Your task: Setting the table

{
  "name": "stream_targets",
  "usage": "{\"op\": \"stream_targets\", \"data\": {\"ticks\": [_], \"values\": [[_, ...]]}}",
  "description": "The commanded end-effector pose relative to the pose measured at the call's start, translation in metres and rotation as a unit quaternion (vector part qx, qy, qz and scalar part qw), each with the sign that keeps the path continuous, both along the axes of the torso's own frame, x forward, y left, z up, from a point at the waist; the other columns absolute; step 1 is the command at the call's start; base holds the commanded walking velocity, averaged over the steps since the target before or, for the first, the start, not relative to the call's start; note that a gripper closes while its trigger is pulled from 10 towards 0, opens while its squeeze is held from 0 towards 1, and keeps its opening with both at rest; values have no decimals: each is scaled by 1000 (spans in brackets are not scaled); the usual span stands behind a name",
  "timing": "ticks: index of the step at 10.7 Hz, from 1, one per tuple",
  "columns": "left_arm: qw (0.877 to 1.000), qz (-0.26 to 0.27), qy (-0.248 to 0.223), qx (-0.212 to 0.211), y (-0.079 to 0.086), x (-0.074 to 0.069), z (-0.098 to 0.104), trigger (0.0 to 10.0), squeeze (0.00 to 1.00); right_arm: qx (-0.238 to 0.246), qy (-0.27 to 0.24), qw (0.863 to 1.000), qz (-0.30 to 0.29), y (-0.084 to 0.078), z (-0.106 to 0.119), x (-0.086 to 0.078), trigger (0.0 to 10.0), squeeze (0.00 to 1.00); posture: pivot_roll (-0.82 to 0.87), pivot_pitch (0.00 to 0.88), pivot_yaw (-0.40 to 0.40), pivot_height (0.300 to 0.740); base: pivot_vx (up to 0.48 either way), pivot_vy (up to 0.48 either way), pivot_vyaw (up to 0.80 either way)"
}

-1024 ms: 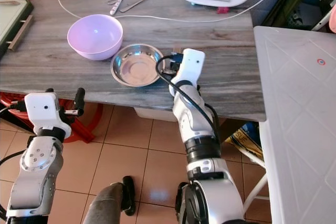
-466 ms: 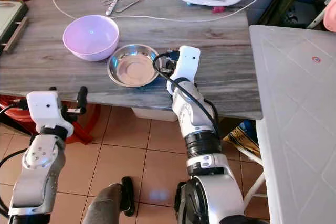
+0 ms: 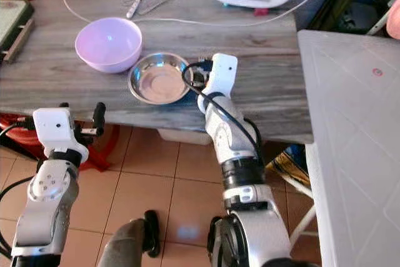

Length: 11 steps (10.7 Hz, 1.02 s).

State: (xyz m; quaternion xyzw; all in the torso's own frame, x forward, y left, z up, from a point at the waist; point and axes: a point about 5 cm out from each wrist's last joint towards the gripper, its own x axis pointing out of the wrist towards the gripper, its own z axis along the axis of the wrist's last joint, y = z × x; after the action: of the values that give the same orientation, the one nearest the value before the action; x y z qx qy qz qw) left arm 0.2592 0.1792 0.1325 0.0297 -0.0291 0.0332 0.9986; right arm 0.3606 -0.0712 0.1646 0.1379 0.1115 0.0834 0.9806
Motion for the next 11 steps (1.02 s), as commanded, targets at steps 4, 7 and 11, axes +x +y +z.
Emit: {"op": "stream_targets", "data": {"ticks": [4,7,11], "values": [[1000,2,8,-5,1,-1,-4,10000,0,6,-4,1000,-19,-14,-7,-17,10000,0,-26,238,-8,740,0,0,0],[1000,4,3,-5,2,1,-3,10000,0,27,-52,998,-18,-21,5,-22,10000,0,-27,225,-5,740,0,0,0],[1000,10,-15,-3,4,3,3,10000,0,19,-101,995,-20,-30,14,-29,10000,0,-23,230,-2,740,0,0,0]]}}
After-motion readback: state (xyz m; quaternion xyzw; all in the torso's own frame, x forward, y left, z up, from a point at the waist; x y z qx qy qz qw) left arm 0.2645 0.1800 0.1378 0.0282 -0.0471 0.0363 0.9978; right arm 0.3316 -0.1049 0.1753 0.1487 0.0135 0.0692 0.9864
